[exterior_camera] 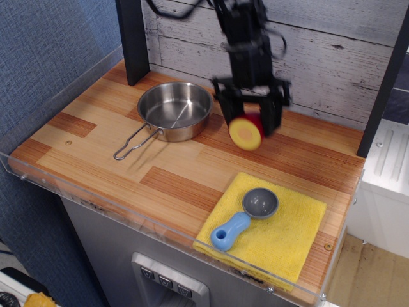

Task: Place red/yellow object into pot. red/yellow object is in pot

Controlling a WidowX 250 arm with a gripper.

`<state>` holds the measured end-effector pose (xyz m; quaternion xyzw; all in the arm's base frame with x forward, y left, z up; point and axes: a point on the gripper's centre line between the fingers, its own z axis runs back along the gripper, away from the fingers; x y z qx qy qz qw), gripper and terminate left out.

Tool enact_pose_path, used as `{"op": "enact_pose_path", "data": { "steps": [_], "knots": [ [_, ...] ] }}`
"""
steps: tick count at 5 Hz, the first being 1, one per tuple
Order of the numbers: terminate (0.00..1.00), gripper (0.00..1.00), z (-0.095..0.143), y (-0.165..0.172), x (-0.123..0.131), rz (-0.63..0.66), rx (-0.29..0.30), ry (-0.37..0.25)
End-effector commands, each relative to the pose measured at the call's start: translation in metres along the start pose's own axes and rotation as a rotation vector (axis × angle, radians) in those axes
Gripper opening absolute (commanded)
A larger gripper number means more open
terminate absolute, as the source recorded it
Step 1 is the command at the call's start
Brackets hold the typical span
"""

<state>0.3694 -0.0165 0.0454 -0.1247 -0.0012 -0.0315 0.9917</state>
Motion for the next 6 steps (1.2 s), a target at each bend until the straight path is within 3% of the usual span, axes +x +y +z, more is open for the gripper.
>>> {"op": "enact_pose_path", "data": {
  "steps": [1, 3, 5, 6],
  "knots": [
    [0.0, 0.0, 0.056, 0.047, -0.013, 0.126, 0.032, -0.139],
    [0.0, 0.0, 0.027, 0.068, -0.02, 0.171, 0.025, -0.048],
    [0.0, 0.0, 0.024, 0.084, -0.017, 0.207, 0.044, -0.051],
    [0.0, 0.0, 0.037, 0.089, -0.013, 0.209, 0.057, -0.081]
  ]
}}
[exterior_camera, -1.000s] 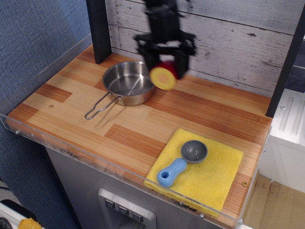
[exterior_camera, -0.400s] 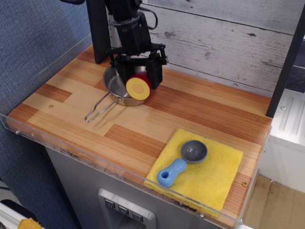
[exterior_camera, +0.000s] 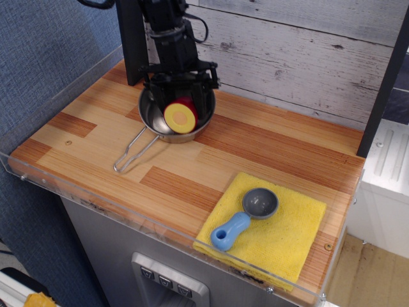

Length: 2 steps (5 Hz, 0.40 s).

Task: Place red/yellow object into pot. red/yellow object is in pot

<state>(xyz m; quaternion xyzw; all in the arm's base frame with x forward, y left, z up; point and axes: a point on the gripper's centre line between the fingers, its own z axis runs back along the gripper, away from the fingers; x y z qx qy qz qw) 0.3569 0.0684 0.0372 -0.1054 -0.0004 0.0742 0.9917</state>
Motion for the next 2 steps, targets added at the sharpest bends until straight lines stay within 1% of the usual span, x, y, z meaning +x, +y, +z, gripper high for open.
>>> {"op": "enact_pose_path", "data": {
  "steps": [1, 2],
  "knots": [
    [0.0, 0.0, 0.0284, 0.0052, 0.0087, 0.004, 0.013, -0.076],
    [0.0, 1.0, 0.0333, -0.0009, 0.0086, -0.007, 0.008, -0.064]
  ]
}}
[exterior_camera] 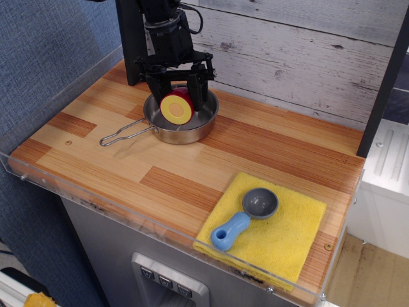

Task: Place red/yellow object into pot. red/yellow object is in pot

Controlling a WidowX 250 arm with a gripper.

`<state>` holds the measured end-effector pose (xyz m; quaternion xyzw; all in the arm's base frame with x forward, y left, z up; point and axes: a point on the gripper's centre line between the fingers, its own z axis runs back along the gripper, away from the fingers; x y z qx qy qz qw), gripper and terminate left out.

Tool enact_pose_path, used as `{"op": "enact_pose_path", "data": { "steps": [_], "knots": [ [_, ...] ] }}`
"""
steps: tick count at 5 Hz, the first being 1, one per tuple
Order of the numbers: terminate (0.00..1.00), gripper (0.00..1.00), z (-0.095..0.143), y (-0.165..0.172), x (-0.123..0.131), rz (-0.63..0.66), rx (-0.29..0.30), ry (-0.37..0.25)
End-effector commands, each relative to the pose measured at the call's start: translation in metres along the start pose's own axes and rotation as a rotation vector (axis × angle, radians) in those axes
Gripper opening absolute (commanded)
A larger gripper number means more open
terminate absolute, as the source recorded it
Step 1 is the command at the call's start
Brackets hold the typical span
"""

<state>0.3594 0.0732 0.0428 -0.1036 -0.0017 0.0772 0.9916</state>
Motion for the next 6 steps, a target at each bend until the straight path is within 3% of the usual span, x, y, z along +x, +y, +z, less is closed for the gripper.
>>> {"op": "enact_pose_path", "data": {
  "steps": [1, 2, 3, 4, 5, 6],
  "knots": [
    [0.0, 1.0, 0.036, -0.014, 0.009, -0.046, 0.019, -0.078],
    [0.0, 1.0, 0.048, -0.024, 0.01, -0.077, 0.043, -0.106],
    [0.0, 1.0, 0.091, -0.063, 0.015, -0.172, 0.115, -0.224],
    [0.0, 1.0, 0.117, -0.097, 0.008, -0.227, 0.128, -0.292],
    [0.0, 1.0, 0.121, -0.107, 0.001, -0.24, 0.096, -0.293],
    [1.0, 1.0, 0.123, -0.103, -0.004, -0.23, 0.081, -0.285]
  ]
}}
